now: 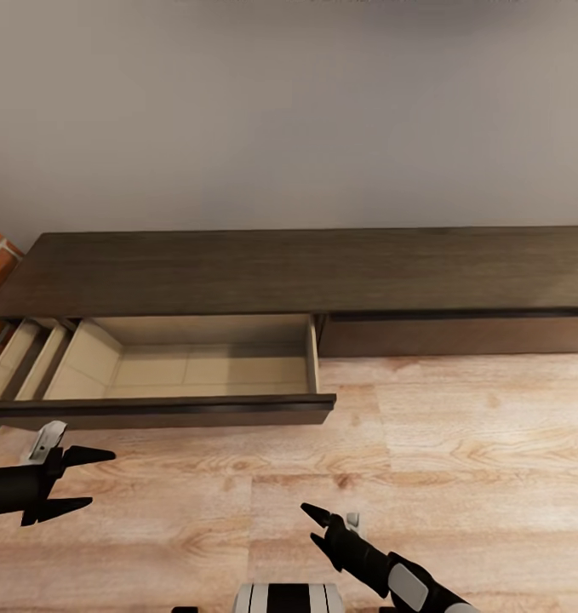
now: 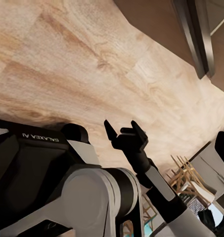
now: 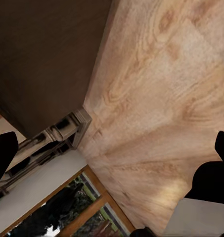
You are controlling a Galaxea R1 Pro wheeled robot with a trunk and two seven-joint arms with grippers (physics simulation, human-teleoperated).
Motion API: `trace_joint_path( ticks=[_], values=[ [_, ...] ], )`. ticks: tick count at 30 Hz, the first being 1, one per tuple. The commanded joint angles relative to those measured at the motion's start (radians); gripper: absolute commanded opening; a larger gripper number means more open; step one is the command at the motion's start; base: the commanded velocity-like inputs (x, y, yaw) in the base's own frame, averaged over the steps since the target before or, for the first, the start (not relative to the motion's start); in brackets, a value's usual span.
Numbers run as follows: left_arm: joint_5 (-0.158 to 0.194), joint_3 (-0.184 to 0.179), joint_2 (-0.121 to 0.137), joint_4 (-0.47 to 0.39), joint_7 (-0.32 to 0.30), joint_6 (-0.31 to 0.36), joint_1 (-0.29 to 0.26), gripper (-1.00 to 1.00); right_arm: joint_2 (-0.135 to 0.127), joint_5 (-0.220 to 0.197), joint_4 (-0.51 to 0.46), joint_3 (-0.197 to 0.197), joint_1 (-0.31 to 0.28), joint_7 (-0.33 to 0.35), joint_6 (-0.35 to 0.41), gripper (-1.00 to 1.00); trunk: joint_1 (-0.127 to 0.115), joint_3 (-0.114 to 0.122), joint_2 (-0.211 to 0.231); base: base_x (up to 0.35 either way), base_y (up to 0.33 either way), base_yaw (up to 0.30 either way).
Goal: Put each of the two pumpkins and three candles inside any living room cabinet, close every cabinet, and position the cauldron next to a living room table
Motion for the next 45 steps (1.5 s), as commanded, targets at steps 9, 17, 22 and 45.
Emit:
trace_joint_path(
  ticks=[9,17,22,45],
  values=[
    [0.011,-0.008,0.0,0.004,0.009,0.0,-0.001,1.0,-0.003,-0.008,0.011,0.003,-0.001,0.002,0.001,1.0,-0.035,0.028,0.063,0.0,0.0,0.0],
    [0.011,-0.008,0.0,0.004,0.009,0.0,-0.001,1.0,-0.004,-0.007,0.012,0.003,-0.001,0.014,-0.002,1.0,-0.065,0.053,0.119,0.0,0.0,0.0],
    [0.011,-0.008,0.0,0.004,0.009,0.0,-0.001,1.0,-0.004,-0.005,0.013,0.003,-0.001,0.008,-0.029,1.0,-0.085,0.069,0.154,0.0,0.0,0.0],
    [0.011,-0.008,0.0,-0.002,0.011,0.0,-0.001,1.0,-0.008,-0.003,0.043,0.007,-0.001,-0.017,-0.119,1.0,-0.173,0.141,0.315,-0.112,0.0,0.0]
  ],
)
